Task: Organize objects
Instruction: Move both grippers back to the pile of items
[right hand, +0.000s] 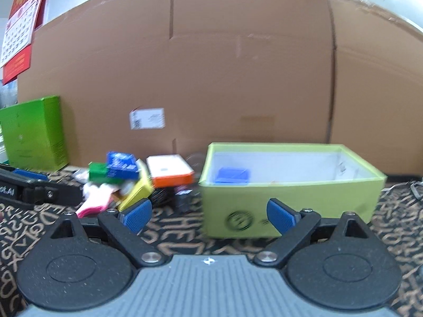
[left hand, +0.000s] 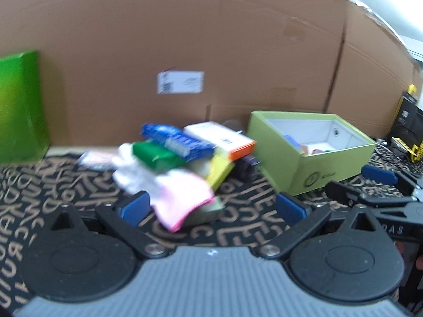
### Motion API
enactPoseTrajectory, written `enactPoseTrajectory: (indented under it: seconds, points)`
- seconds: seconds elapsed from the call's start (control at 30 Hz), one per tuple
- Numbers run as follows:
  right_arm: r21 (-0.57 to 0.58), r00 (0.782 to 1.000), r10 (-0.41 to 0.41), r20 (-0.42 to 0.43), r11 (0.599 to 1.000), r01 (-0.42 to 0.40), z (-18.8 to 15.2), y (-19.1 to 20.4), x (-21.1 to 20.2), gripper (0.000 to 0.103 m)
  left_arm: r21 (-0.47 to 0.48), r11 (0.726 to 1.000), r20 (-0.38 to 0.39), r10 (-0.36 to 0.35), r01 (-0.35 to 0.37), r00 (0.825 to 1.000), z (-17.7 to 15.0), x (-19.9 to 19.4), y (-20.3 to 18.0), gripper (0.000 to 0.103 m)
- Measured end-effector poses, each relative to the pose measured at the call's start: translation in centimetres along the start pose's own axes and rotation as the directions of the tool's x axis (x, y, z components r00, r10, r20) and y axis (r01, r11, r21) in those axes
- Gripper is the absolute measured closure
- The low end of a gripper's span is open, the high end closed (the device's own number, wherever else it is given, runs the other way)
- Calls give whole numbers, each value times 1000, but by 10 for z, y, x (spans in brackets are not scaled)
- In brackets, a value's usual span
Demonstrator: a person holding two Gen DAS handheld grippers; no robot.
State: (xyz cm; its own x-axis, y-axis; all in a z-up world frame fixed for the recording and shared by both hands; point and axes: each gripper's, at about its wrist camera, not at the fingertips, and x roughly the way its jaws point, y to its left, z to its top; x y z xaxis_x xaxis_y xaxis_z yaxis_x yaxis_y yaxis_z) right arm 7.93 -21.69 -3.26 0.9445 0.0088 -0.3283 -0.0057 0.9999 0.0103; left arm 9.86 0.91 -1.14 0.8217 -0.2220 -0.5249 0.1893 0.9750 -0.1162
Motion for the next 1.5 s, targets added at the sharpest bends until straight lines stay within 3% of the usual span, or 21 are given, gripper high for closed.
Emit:
enactPoseTrajectory:
  seconds: [0.27,0.63,0.7,0.73,0.87,0.97,1.17,1.27,1.37,1.43,1.5]
  points:
    - [-88,989,112,-101,989,-121,-16,62,36,7,-92,995,-41,45,-48,998,-20,1,45,0]
    - [-313,954,230,-194,907,-282,-7,118,107,11,-46,999,-4,-15,14,1000,8,19,69,0]
    - [-318,944,238,-228,898,-303,-6,121,115,20,-49,999,0,-24,24,1000,16,30,73,4]
    - [-309,937,247,-247,896,-318,-6,120,117,35,-53,998,-1,-27,27,1000,21,36,75,4]
    - [-243,927,275,-256,910,-337,-8,113,101,34,-138,990,-17,-42,39,999,38,63,87,8]
    - [-242,932,260,-251,916,-321,-15,112,82,34,-169,984,-7,-48,46,999,51,77,86,8]
    - [-220,931,281,-232,917,-332,-20,111,58,34,-136,991,-8,-4,3,1000,89,103,53,0]
    - [-191,932,287,-221,925,-330,-20,106,53,34,-94,995,-45,42,-46,998,100,125,36,0]
    - [-183,935,285,-210,928,-324,-21,101,47,34,-33,990,-134,130,-135,982,101,153,23,0]
    - [-182,937,281,-206,930,-319,-22,97,42,34,-4,988,-176,151,-154,973,95,165,22,6]
    - [-172,940,276,-201,935,-312,-24,92,39,34,1,992,-183,124,-126,975,83,166,28,20]
